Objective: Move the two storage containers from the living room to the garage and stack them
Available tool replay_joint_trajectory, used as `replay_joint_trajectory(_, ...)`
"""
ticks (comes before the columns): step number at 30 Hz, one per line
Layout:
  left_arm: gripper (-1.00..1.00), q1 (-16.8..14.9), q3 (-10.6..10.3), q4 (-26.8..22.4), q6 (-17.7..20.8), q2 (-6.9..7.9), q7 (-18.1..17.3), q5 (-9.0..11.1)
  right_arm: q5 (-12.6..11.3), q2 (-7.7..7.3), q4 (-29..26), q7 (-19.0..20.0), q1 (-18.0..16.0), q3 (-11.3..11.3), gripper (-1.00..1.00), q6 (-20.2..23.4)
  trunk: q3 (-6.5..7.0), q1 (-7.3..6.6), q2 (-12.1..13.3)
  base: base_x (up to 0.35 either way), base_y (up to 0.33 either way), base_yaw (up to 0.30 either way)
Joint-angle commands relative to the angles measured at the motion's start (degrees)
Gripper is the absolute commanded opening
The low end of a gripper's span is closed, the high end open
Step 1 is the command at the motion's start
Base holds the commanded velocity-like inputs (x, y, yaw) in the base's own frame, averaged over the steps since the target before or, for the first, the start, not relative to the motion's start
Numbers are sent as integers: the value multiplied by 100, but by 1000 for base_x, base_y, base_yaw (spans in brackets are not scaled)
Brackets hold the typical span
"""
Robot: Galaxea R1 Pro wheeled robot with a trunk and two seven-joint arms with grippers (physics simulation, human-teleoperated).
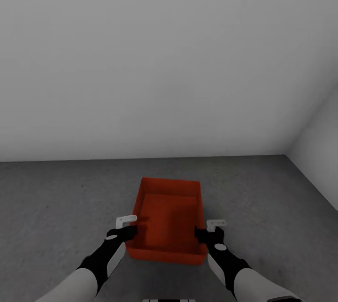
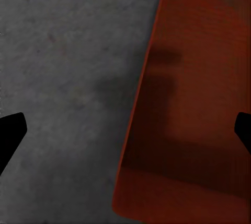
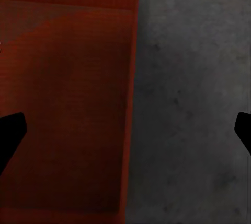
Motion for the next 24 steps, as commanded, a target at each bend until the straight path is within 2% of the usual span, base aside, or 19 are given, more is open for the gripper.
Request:
replay_joint_trajectory(1,100,-2,-48,-12,27,5,48,56,-6,0,6,-42,-3,47,100,-10,14,-23,40,0,0,0)
replay_joint_trajectory(24,100,-4,-48,-21,27,14,40,56,-51,-24,6,-35,-5,39,100,4,427,-529,962,0,0,0)
